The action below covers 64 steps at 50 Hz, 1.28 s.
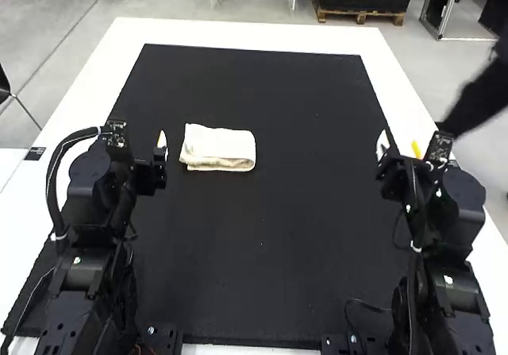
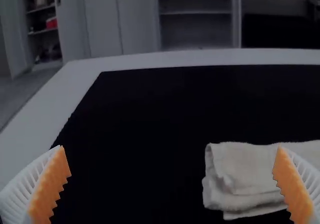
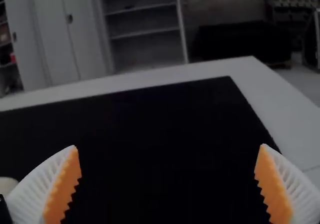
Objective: Fold the towel.
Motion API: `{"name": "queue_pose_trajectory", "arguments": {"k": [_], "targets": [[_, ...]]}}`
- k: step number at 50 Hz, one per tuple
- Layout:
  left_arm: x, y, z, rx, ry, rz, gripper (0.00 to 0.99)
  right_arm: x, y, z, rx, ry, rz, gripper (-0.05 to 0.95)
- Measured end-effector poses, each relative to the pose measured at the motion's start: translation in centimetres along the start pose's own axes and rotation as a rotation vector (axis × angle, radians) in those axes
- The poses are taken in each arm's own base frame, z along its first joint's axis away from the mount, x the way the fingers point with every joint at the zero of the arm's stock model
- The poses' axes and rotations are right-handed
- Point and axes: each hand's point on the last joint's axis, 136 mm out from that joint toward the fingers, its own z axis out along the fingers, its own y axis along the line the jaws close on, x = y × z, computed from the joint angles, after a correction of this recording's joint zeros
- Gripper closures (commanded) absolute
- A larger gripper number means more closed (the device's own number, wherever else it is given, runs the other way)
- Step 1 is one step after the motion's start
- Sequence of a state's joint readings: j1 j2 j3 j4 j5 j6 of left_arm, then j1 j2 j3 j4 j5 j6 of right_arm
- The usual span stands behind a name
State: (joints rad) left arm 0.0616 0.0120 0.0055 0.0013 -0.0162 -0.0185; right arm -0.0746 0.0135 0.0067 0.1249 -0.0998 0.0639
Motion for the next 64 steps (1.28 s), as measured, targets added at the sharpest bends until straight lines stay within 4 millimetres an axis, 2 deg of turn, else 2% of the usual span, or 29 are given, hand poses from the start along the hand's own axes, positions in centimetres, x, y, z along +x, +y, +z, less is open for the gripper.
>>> {"name": "queue_pose_trajectory", "arguments": {"k": [7, 13, 64], "targets": [[0.2, 0.0, 0.0, 0.0, 0.006, 0.0, 0.036, 1.0, -0.2, 0.0, 0.005, 0.041, -0.039, -0.01], [0.2, 0.0, 0.0, 0.001, 0.006, 0.001, 0.036, 2.9, -0.5, -0.2, 0.015, 0.118, -0.057, -0.01], [0.1, 0.0, 0.0, 0.002, 0.005, 0.004, 0.036, 2.8, -0.6, -0.2, 0.02, 0.117, -0.083, -0.01]]}}
